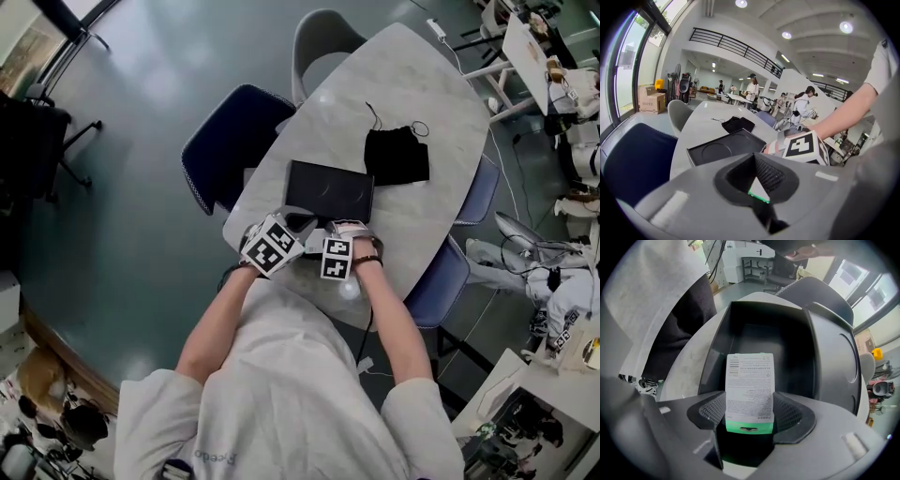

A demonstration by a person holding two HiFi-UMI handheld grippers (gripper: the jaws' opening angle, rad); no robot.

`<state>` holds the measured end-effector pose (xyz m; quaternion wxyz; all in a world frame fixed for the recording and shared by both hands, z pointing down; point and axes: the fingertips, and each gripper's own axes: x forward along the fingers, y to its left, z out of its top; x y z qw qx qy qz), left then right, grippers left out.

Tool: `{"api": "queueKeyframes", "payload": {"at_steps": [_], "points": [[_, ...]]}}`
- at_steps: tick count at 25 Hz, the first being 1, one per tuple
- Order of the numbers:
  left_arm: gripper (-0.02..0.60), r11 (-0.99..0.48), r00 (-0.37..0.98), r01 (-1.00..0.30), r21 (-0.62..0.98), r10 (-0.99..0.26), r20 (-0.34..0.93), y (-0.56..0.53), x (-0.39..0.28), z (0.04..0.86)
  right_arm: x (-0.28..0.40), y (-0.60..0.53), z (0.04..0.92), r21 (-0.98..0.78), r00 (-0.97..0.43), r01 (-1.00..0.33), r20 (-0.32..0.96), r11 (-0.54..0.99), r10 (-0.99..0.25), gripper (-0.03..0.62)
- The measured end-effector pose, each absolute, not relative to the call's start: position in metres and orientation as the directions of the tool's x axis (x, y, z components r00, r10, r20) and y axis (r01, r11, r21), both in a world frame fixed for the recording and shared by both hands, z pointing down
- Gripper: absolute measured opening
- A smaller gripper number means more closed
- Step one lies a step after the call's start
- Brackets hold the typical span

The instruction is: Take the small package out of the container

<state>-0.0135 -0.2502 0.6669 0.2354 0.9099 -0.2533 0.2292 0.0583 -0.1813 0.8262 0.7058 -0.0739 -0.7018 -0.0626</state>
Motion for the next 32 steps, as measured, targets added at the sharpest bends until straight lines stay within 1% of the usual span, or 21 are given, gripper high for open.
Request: {"api": "queueKeyframes", "payload": {"at_steps": [4,8,12,18,23,32], "points": [[0.052,-0.776,0.765,-0.557,0.295,-0.342,0.546,-0.259,-0.011,0.668,0.055,-0.181,0.830,-0.018,0.012,0.176,1.000,0.984,0.016,0.304],[0.052,-0.784,0.748,-0.565,0.256,-0.356,0.560,-0.265,-0.017,0.670,0.052,-0.175,0.829,-0.023,-0.025,0.090,0.999,0.996,0.025,0.304],[0.052,-0.781,0.738,-0.571,0.253,-0.353,0.575,-0.258,-0.025,0.672,0.051,-0.177,0.825,-0.018,-0.054,0.008,0.998,1.000,0.018,0.304],[0.052,-0.783,0.725,-0.569,0.251,-0.333,0.603,-0.247,-0.033,0.689,0.050,-0.180,0.829,-0.011,-0.075,-0.033,0.997,0.999,0.009,0.304],[0.052,-0.781,0.716,-0.574,0.246,-0.333,0.613,-0.237,-0.043,0.693,0.054,-0.179,0.828,0.001,-0.116,-0.111,0.993,0.994,-0.014,0.304],[0.052,-0.780,0.715,-0.572,0.253,-0.322,0.621,-0.229,-0.052,0.697,0.057,-0.178,0.804,0.077,-0.154,-0.137,0.983,0.988,-0.098,0.302]]}}
